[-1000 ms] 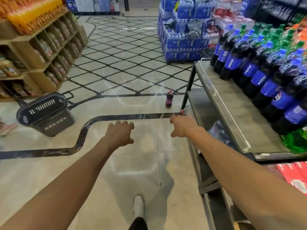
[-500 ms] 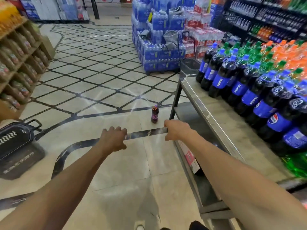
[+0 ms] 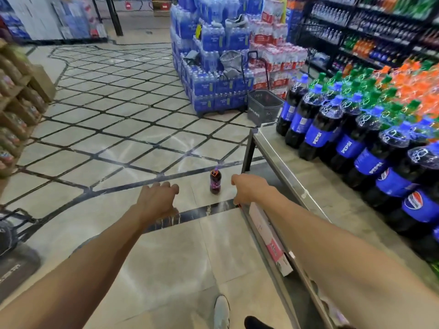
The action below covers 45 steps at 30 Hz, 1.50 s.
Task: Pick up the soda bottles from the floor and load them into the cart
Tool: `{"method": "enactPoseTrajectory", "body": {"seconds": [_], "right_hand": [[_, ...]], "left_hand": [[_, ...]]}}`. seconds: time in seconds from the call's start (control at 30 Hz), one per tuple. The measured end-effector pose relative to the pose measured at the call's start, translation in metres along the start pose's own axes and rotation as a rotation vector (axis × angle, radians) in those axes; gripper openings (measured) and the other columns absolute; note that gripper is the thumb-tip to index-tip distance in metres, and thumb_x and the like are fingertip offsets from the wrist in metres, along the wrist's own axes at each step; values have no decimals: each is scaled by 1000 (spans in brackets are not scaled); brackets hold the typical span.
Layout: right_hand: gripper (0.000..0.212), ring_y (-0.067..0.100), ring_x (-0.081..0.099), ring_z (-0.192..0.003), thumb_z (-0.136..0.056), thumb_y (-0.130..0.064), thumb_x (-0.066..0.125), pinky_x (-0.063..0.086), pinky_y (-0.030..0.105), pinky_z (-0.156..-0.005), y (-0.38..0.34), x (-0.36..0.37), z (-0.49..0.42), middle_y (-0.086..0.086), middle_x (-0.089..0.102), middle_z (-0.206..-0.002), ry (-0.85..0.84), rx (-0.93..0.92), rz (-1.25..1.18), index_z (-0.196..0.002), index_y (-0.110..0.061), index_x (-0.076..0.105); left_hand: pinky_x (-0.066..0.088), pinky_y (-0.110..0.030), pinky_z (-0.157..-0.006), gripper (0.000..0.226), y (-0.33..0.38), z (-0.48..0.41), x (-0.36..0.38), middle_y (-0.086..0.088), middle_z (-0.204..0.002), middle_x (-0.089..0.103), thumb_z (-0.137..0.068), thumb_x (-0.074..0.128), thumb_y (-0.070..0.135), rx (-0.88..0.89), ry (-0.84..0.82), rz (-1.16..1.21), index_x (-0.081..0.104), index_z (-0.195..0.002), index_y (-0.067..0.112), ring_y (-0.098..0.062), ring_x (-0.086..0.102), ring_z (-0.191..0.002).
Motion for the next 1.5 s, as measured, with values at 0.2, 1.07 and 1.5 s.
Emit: {"method": "enactPoseTrajectory", "body": {"seconds": [0.2,1.07,1.5], "right_hand": [[67,32,55,-131,-89,-31,77,51,48,-103,28,-38,-79,8,56,-145,12,-10,-8,-146,-17,46],[60,30,58,-120,-89,-36,78,48,41,-87,36,-72,-372,6,59,-134,-137,185,-103,-138,-17,49],[61,31,57,-124,-88,-34,76,49,43,-94,99,-61,-505,8,58,-137,-197,212,-165,-140,-17,49]], "left_hand": [[39,-52,-110,68,-13,-84,-25,-2,-152,47,-88,70,54,-21,-15,-8,45,-146,30,-29,43,-139],[43,-52,-104,67,-102,-416,-21,-5,-138,56,-86,72,53,158,-124,-18,48,-141,24,-31,51,-130],[41,-53,-106,64,-111,-560,-15,-2,-144,54,-86,72,51,181,-252,-23,48,-140,27,-30,50,-132]]}}
Point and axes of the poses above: each hand's wrist, its own z-axis away from the middle knuckle, its own x-axis out of the palm, y = z × x, the point moved 1 cm from there along -z, towards the middle knuckle
